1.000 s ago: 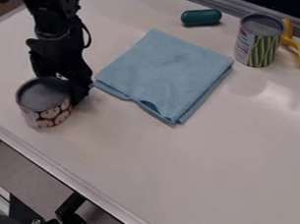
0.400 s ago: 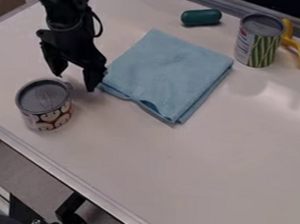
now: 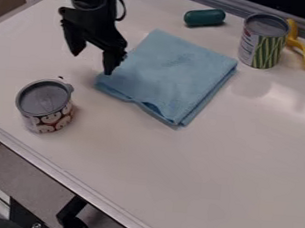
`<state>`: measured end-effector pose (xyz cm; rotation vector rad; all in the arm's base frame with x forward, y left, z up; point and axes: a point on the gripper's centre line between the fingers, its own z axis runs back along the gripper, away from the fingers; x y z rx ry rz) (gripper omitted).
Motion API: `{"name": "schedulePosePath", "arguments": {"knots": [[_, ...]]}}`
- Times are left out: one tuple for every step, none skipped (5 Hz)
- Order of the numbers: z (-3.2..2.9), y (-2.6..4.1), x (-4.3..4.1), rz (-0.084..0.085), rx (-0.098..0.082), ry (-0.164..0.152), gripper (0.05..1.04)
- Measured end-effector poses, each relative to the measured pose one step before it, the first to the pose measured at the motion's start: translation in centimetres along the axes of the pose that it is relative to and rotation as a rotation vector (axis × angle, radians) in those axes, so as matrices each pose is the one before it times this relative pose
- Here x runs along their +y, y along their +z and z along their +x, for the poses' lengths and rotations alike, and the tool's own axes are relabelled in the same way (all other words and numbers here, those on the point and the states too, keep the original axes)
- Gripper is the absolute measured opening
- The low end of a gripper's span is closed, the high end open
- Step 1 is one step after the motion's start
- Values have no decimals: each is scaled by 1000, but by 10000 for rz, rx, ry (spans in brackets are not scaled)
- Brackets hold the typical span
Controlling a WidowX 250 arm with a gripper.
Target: Move the can to the lower middle part of the table
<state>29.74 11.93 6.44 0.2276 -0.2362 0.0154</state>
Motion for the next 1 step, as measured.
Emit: {"name": "schedulePosePath", "arguments": {"knots": [[1664,1274,-1370,-149,-59,-589,1000]]}}
